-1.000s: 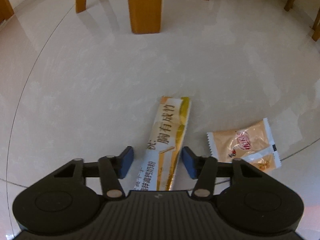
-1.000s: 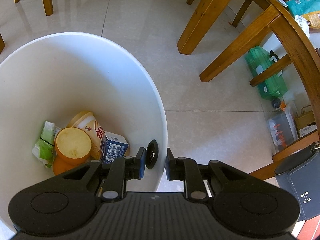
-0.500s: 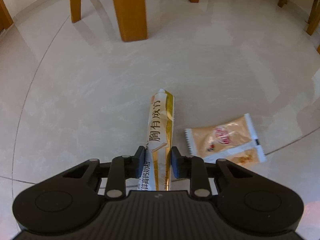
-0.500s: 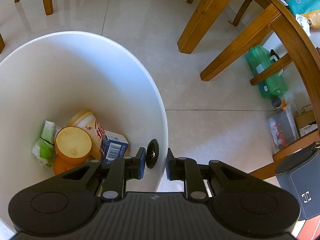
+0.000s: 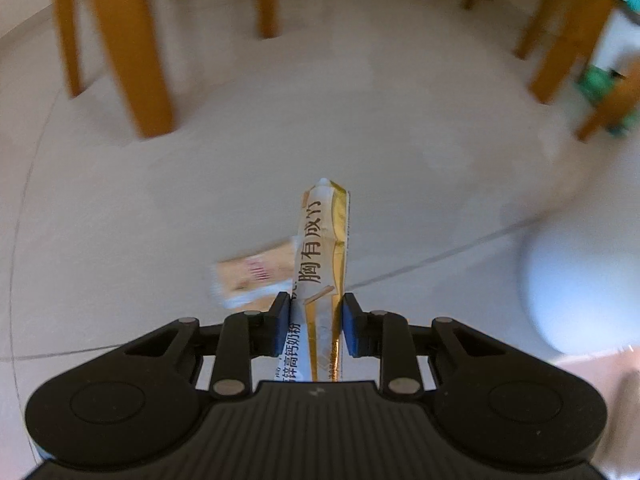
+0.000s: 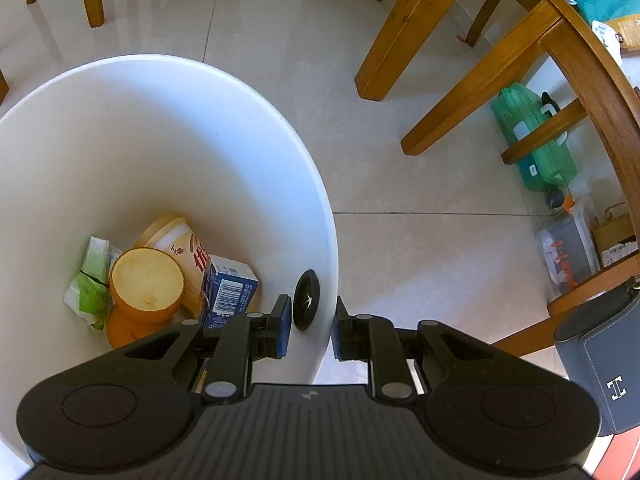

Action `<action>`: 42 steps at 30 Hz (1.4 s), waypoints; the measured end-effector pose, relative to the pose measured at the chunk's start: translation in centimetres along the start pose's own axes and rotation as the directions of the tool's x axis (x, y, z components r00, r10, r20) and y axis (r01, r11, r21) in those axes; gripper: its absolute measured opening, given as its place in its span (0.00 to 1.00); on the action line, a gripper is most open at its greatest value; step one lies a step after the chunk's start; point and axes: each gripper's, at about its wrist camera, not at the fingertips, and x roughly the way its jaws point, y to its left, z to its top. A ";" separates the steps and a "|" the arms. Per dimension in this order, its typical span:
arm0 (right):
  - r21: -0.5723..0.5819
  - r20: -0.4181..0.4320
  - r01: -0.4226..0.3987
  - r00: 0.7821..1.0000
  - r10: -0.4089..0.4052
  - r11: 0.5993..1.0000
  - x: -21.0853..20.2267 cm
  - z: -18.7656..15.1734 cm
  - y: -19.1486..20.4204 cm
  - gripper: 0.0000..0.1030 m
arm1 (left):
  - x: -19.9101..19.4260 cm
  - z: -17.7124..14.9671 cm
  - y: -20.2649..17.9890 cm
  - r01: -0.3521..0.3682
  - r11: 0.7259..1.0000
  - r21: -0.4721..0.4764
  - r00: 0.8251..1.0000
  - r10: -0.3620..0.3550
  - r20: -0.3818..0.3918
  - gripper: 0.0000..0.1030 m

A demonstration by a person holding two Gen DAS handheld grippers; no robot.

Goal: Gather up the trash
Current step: 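Carry the yellow snack wrapper over the bin and open the left gripper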

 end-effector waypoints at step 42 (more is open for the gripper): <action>0.014 0.013 -0.056 0.998 0.056 0.998 0.0 0.0 -0.8 0.22 | -13.3 8.8 -22.7 0.270 0.914 0.303 0.952 -0.300 0.058 0.76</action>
